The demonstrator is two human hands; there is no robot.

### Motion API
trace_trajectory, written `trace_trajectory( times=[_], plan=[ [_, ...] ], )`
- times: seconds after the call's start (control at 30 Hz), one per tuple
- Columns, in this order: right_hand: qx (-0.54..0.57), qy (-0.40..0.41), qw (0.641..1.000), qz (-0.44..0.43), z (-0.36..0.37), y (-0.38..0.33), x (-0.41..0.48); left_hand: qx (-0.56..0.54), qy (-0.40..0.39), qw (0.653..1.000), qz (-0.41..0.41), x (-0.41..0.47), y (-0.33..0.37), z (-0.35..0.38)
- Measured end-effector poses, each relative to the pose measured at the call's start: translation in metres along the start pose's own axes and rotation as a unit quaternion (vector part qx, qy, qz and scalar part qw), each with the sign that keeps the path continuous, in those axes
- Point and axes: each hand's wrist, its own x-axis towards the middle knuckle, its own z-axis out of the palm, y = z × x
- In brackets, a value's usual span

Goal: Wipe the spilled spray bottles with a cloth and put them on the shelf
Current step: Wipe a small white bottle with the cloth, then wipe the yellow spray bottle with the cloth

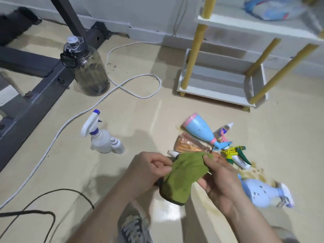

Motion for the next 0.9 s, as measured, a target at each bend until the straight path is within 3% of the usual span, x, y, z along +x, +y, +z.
trace_trajectory(
  times=[0.1, 0.27, 0.43, 0.57, 0.63, 0.7, 0.8, 0.9],
  plan=[
    [-0.019, 0.030, 0.999, -0.017, -0.038, -0.007, -0.025, 0.046, -0.052, 0.998, 0.002, -0.006, 0.048, -0.002],
    [-0.081, -0.067, 0.993, -0.048, -0.065, -0.028, -0.085, 0.190, -0.188, 0.963, 0.027, -0.035, 0.148, 0.006],
    [-0.170, -0.097, 0.950, -0.245, -0.092, -0.065, -0.148, 0.392, -0.117, 0.905, 0.116, -0.108, 0.257, 0.011],
    [-0.230, -0.149, 0.893, -0.357, -0.114, -0.096, -0.200, 0.570, -0.110, 0.802, 0.139, -0.182, 0.299, 0.055],
    [-0.206, -0.159, 0.888, -0.379, -0.120, -0.104, -0.220, 0.596, -0.090, 0.784, 0.149, -0.199, 0.295, 0.091],
    [-0.119, -0.152, 0.907, -0.375, -0.125, -0.105, -0.229, 0.547, -0.073, 0.823, 0.137, -0.200, 0.273, 0.124],
    [0.054, -0.150, 0.942, -0.295, -0.140, -0.096, -0.228, 0.338, 0.012, 0.936, 0.100, -0.189, 0.213, 0.166],
    [0.074, -0.098, 0.967, -0.221, -0.166, -0.074, -0.208, 0.101, -0.013, 0.994, 0.037, -0.182, 0.160, 0.187]
  ],
)
